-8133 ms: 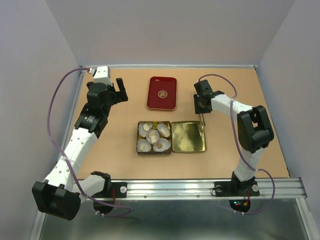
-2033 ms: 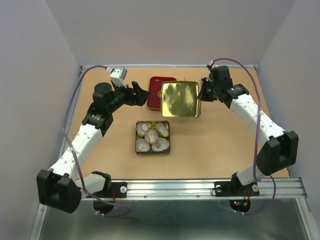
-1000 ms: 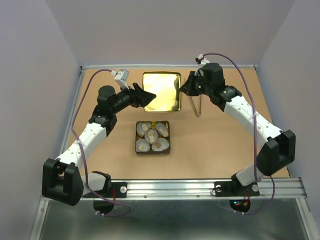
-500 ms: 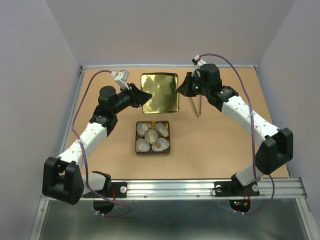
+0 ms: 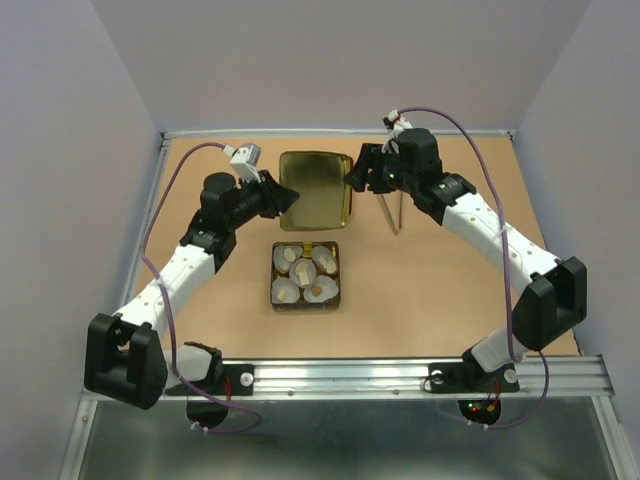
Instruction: Pack the chocolate
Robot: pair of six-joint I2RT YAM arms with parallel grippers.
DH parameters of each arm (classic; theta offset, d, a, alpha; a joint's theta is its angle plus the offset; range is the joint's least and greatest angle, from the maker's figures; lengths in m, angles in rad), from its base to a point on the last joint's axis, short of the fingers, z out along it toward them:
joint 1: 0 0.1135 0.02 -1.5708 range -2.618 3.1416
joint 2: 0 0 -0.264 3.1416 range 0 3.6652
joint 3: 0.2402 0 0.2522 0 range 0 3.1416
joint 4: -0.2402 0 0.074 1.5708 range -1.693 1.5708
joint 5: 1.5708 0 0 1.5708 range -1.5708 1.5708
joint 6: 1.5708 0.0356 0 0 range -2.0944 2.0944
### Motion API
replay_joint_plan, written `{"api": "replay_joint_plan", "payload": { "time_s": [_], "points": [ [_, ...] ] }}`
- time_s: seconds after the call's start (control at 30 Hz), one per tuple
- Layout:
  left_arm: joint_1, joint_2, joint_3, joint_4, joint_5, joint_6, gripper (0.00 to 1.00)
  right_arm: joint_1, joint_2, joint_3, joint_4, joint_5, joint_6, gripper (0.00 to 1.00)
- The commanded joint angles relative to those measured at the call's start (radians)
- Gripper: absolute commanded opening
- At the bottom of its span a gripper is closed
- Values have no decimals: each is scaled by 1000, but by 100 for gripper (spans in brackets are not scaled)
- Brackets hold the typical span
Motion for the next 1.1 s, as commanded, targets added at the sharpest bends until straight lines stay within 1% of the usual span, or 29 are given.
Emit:
{"api": "replay_joint_plan", "payload": {
  "time_s": [0.0, 0.13, 0.17, 0.27, 0.3, 0.33, 0.37, 0.4, 0.47, 0.5, 0.67, 0.8, 1.07],
  "points": [
    [-15, -49, 92, -56, -131, 132, 17, 8, -79, 42, 41, 97, -30, 69],
    [-49, -66, 144, -128, -257, 226, 17, 10, -99, 63, 18, 105, -30, 72],
    [-59, -67, 163, -140, -316, 241, 17, 13, -101, 73, 14, 102, -24, 72],
    [-127, -64, 187, -183, -418, 315, 17, 22, -94, 108, 14, 73, -4, 73],
    [-159, -64, 191, -197, -494, 348, 17, 25, -88, 129, 12, 49, 7, 73],
    [-179, -64, 195, -203, -525, 349, 17, 27, -88, 130, 14, 35, 16, 74],
    [-194, -64, 198, -211, -592, 384, 18, 37, -81, 151, 14, 24, 34, 74],
    [-208, -61, 200, -215, -622, 398, 18, 42, -78, 165, 14, 16, 43, 75],
    [-253, -57, 204, -223, -686, 430, 16, 56, -65, 197, 14, 7, 60, 75],
    [-268, -46, 209, -232, -750, 454, 16, 71, -59, 208, 14, 7, 76, 75],
    [-351, -20, 226, -234, -925, 520, 19, 109, -18, 264, 15, -2, 123, 76],
    [-392, -20, 227, -208, -998, 586, 20, 117, 27, 283, 15, -33, 171, 76],
    [-429, -14, 209, -185, -1029, 646, 20, 137, 88, 323, 24, -74, 234, 76]
  ]
}}
